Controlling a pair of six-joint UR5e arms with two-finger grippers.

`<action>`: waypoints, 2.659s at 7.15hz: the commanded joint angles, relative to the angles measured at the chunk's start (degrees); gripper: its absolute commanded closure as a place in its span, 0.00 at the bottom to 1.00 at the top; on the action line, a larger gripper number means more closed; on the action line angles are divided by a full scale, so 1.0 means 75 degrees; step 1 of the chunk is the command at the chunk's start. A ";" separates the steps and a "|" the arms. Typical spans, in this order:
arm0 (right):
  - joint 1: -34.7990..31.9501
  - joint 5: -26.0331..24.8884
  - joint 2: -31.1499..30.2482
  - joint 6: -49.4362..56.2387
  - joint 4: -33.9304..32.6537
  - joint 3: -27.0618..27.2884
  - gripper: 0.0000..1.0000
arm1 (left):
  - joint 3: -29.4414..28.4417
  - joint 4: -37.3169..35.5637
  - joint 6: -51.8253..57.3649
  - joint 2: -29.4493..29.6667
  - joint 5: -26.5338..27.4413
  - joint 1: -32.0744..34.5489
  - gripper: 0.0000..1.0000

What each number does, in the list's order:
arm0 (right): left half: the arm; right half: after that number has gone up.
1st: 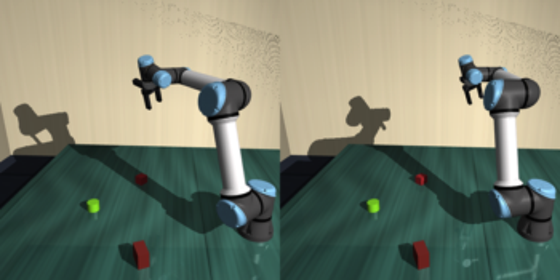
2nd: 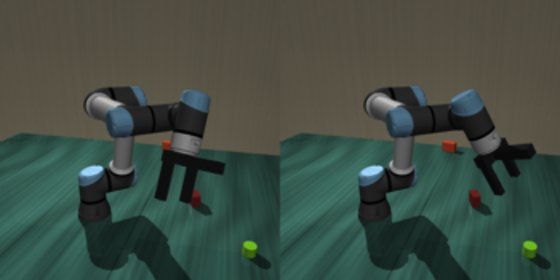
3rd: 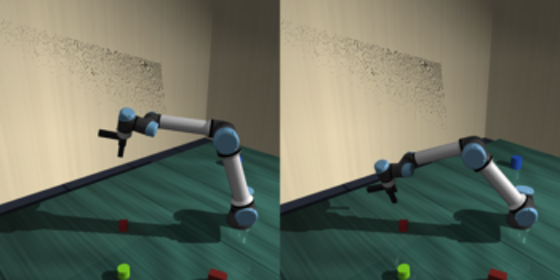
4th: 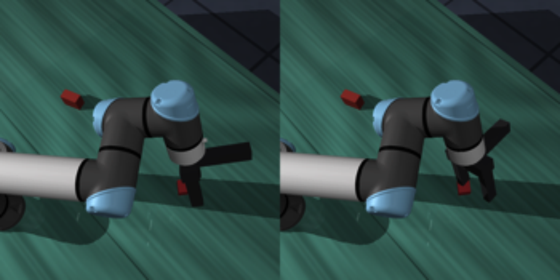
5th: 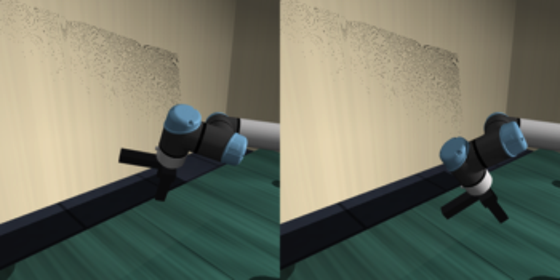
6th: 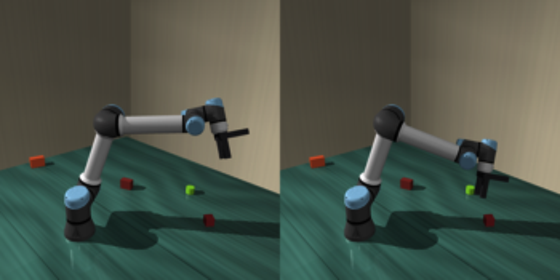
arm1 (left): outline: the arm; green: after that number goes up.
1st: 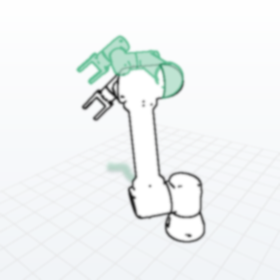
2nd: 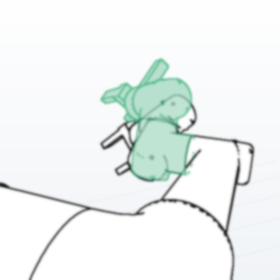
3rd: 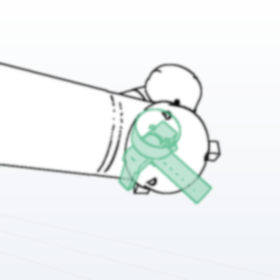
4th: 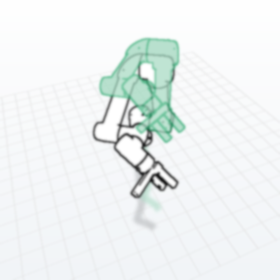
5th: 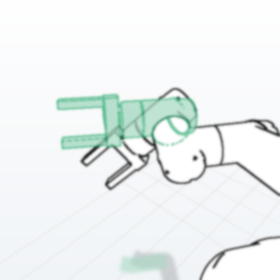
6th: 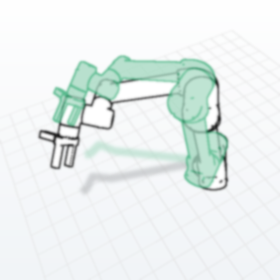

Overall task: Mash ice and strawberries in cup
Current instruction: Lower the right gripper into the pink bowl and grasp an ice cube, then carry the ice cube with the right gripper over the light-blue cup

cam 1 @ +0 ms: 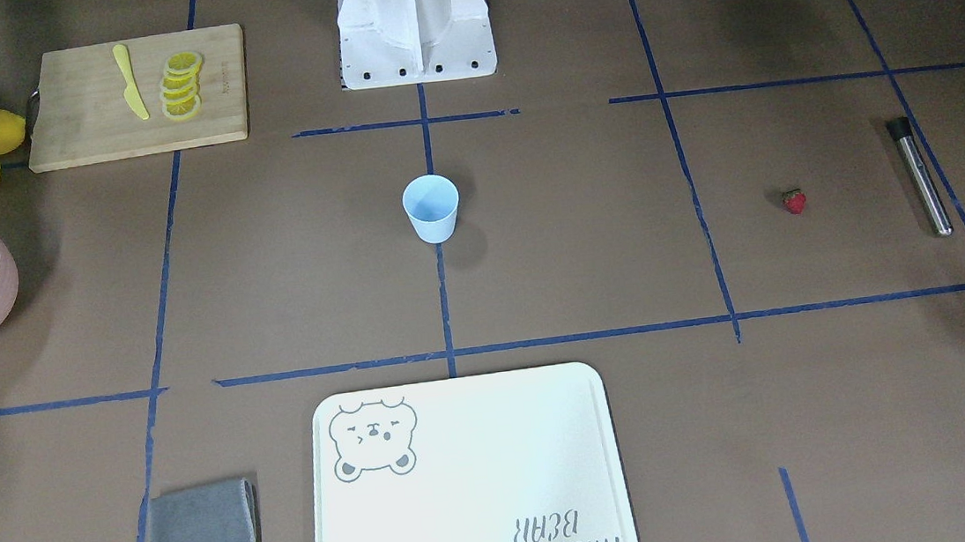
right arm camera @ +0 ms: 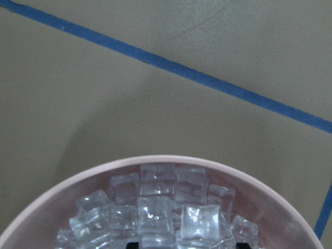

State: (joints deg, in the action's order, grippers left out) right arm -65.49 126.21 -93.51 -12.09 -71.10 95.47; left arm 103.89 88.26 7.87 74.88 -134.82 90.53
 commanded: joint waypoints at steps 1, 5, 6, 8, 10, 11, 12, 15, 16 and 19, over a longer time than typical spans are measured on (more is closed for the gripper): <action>-0.0010 0.0046 -0.0001 -0.0016 -0.0001 0.0008 0.65 | 0.0000 0.0021 -0.0006 0.0000 0.0000 0.0000 0.00; -0.0231 0.0069 0.0127 -0.0028 -0.0059 0.0090 0.86 | 0.0012 0.0032 -0.0006 0.0000 0.0000 0.0000 0.00; -0.0581 0.0139 0.0348 -0.0028 -0.0233 0.0114 0.88 | 0.0012 0.0032 -0.0006 0.0000 0.0000 0.0000 0.00; -0.0877 0.0398 0.0934 -0.0052 -0.1562 0.0952 0.89 | 0.0012 0.0021 0.0006 0.0000 0.0000 0.0000 0.00; -0.0541 0.0444 0.1264 -0.0643 -0.2390 0.1879 0.89 | 0.0012 -0.0003 -0.0006 -0.0012 0.0000 0.0000 0.00; 0.0263 0.0340 0.1578 -0.2227 -0.2368 0.2243 0.90 | 0.0023 -0.0003 -0.0006 -0.0012 0.0000 0.0000 0.00; 0.1083 0.0003 0.2416 -0.3786 -0.2391 0.2270 0.89 | 0.0024 -0.0003 0.0006 -0.0023 0.0000 0.0000 0.00; 0.3990 -0.2174 0.4260 -0.6993 -0.2531 0.2130 0.89 | 0.0024 -0.0015 0.0006 -0.0023 -0.0012 0.0000 0.00; 0.4554 -0.2540 0.4903 -0.7743 -0.2532 0.1828 0.89 | 0.0024 -0.0015 0.0006 -0.0023 0.0000 0.0000 0.00; 0.5707 -0.3726 0.5950 -0.8781 -0.2532 0.1090 0.89 | 0.0024 -0.0026 0.0006 -0.0023 -0.0012 -0.0012 0.00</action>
State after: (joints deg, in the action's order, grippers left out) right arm -25.12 100.86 -51.59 -76.03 -90.08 106.16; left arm 104.06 88.10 7.91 74.71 -134.85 90.45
